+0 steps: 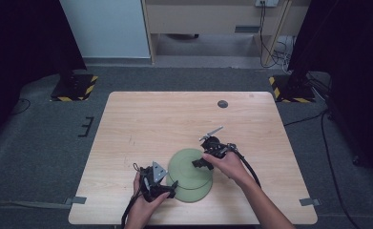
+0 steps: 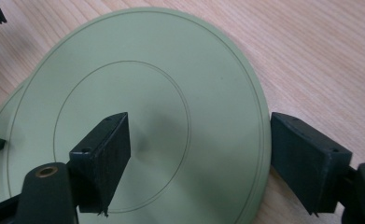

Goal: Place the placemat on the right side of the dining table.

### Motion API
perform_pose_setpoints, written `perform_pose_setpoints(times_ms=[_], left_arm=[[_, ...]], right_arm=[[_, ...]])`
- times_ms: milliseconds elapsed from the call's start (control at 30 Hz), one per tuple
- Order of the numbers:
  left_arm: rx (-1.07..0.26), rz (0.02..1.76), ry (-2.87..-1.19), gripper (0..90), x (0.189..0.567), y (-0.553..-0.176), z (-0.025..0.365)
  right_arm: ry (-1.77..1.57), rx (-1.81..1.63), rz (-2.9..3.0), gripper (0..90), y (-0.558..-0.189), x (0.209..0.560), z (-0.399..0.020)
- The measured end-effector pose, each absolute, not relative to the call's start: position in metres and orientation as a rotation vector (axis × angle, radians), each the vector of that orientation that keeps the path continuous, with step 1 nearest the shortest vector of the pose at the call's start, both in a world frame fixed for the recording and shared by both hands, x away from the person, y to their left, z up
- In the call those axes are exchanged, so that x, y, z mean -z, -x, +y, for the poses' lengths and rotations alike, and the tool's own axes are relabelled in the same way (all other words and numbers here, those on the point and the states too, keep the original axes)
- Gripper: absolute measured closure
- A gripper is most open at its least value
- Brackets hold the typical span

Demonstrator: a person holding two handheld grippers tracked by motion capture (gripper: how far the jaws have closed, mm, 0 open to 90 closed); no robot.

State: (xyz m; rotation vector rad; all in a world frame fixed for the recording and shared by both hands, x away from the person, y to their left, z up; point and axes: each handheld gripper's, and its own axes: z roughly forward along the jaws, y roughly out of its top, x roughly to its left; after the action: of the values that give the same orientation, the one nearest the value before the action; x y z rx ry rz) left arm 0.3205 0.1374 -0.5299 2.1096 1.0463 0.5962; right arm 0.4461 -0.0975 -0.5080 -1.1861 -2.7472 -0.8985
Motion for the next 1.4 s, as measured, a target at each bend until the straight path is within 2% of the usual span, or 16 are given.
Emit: perform_pose_setpoints(times_ms=[267,500,633,800,1233,1333,1400], left_arm=[[-0.598,1.049,-2.115,0.8,0.53,-0.321,0.137],[-0.588,1.052,-2.112,0.4,0.53,-0.322,0.138],[-0.589,1.053,-2.112,0.4,0.53,-0.322,0.138],[-0.592,1.053,-2.111,0.4,0.53,-0.322,0.138],[-0.588,1.055,-2.11,0.4,0.53,-0.322,0.138],[-0.583,1.054,-2.113,0.8,0.53,-0.322,0.138],[-0.583,1.052,-2.113,1.2,0.53,-0.321,0.138]], right_arm=[[1.199,0.964,-2.771,25.3,-0.437,0.49,-0.1],[1.159,1.076,-2.724,32.2,-0.43,0.476,-0.106],[1.098,1.049,-2.695,38.3,-0.429,0.476,-0.11],[1.154,1.052,-2.714,56.3,-0.432,0.477,-0.116],[1.094,1.042,-2.704,74.8,-0.432,0.476,-0.119],[1.101,1.062,-2.724,83.3,-0.434,0.476,-0.121],[1.113,1.063,-2.72,84.2,-0.436,0.476,-0.123]])
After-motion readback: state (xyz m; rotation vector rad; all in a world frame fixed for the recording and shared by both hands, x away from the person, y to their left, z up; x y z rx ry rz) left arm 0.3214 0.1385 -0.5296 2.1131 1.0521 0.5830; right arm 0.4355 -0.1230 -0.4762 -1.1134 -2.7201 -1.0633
